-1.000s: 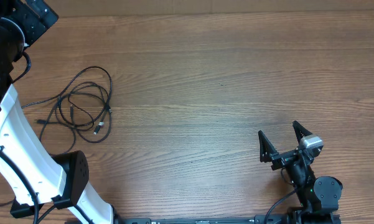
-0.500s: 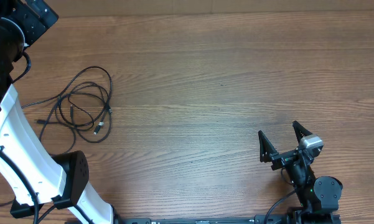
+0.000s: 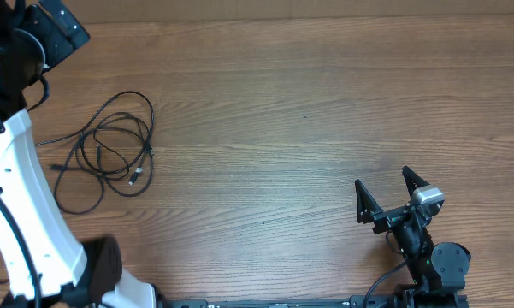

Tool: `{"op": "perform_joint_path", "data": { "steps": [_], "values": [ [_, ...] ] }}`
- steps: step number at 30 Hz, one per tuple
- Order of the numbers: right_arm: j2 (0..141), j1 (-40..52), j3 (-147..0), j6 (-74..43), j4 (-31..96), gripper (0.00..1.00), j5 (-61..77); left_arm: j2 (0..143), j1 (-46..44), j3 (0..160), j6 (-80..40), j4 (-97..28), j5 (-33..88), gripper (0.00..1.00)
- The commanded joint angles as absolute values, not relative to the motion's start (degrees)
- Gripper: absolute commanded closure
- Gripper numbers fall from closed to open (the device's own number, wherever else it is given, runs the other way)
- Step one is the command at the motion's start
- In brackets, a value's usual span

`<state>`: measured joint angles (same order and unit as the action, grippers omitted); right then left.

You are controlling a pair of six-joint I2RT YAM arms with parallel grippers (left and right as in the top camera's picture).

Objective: Untangle cables

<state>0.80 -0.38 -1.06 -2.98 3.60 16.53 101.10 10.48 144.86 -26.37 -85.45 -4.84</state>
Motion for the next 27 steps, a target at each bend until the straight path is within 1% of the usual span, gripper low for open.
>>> {"op": "perform_joint_path", "data": {
  "steps": [1, 12, 21, 24, 27],
  "values": [
    [0.16, -0.45, -0.45, -3.20, 3.31, 0.00, 16.62, 90.52, 10.41, 129.71, -18.31, -76.77, -1.43, 0.00],
    [0.16, -0.45, -0.45, -3.20, 3.31, 0.00, 16.62, 60.71, 10.41, 74.43, -8.86, -37.26, 5.45, 0.00],
    [0.16, -0.45, -0.45, -3.20, 3.31, 0.00, 16.62, 36.58, 10.39, 35.59, -6.81, -8.21, 5.98, 0.00],
    [0.16, -0.45, -0.45, -3.20, 3.31, 0.00, 16.62, 29.32, 10.33, 26.30, -5.21, -3.75, 5.82, 0.01],
    [0.16, -0.45, -0.45, -3.20, 3.31, 0.00, 16.62, 23.42, 9.04, 19.97, -4.58, -3.81, 3.73, 0.00]
  ]
}}
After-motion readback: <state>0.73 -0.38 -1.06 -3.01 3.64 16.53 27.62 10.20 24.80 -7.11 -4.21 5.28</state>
